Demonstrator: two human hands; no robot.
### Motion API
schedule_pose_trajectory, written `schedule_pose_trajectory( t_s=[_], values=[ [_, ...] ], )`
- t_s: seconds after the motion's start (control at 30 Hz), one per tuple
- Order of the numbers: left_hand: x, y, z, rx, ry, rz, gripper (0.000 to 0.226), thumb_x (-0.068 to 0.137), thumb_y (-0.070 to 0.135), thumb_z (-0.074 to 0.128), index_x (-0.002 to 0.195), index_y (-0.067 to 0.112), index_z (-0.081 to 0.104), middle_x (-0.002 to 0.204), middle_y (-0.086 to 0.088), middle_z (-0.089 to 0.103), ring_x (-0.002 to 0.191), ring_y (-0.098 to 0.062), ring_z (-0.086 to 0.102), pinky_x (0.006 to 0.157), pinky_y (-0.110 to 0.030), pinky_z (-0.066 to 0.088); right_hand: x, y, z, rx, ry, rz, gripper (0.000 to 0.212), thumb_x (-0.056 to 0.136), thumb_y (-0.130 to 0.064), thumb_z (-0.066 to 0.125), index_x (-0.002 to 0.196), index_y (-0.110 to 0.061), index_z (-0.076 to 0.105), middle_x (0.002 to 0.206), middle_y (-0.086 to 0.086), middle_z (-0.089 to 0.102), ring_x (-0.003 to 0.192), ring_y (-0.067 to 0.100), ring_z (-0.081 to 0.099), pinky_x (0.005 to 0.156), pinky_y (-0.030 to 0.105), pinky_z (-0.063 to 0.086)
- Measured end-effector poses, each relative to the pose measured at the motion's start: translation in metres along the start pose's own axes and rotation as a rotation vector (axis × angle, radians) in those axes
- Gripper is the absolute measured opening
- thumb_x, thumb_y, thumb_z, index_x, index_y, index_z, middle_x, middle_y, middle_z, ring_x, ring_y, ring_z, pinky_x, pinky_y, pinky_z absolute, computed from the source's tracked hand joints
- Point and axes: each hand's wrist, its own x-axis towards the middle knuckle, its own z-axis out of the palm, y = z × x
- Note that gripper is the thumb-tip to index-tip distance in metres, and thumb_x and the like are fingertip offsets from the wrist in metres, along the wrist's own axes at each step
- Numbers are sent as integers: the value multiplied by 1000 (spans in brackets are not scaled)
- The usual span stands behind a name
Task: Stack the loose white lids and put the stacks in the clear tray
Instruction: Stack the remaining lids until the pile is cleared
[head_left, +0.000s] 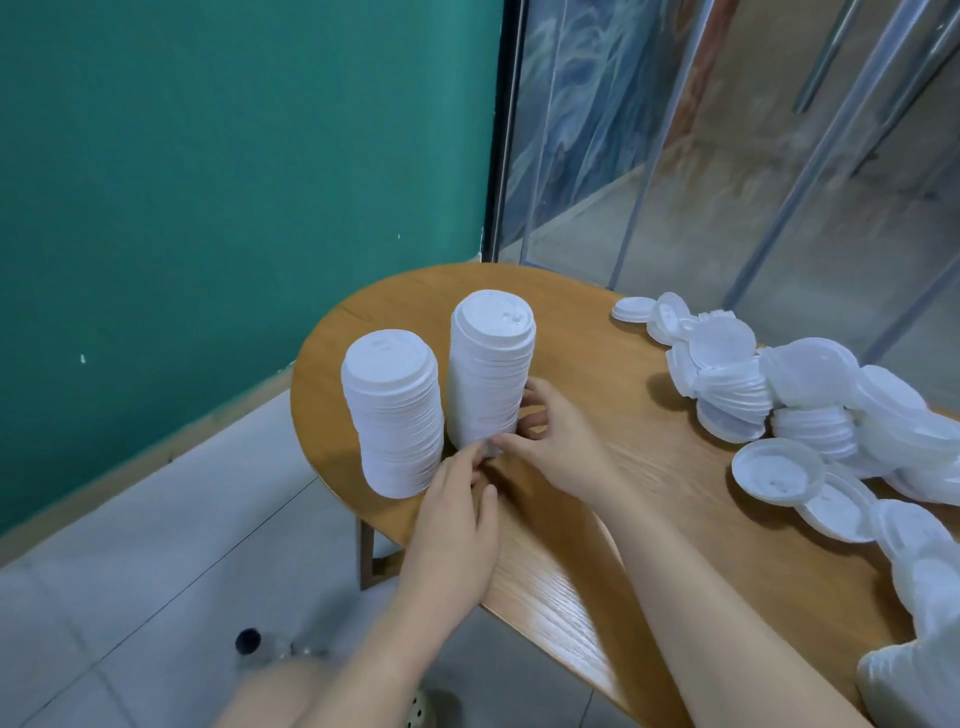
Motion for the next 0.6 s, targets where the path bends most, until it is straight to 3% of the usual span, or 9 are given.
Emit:
schedule_pose_trajectory(
  t_s=[0.13,0.33,0.47,0.6],
  values=[
    [4,-7,2,-8,-4,-28,50,104,13,49,149,33,45,123,29,51,121,9,48,107,-22,42,19,1,5,25,-40,-18,68,80,-19,88,138,-29,55,113,-14,64,92,13,67,87,32,57],
    [7,-8,-2,-8,-34,-38,46,103,16,52,148,28,49,123,30,50,120,13,46,107,-24,44,20,4,-2,-22,-35,-12,72,81,-26,88,144,-29,52,121,-10,64,97,8,69,86,25,56],
    [9,-10,0,74,-73,4,37,101,21,58,138,23,60,127,15,58,122,-4,54,110,-36,46,-18,14,-34,-69,103,64,52,86,-26,84,133,-24,61,121,-8,65,100,5,65,79,13,50],
    [12,-1,14,188,-146,90,35,98,27,61,133,23,63,126,18,57,121,-7,50,111,-37,41,-73,30,-72,-147,371,145,29,93,-19,75,122,-17,69,117,-4,65,104,9,60,76,4,44]
  ],
)
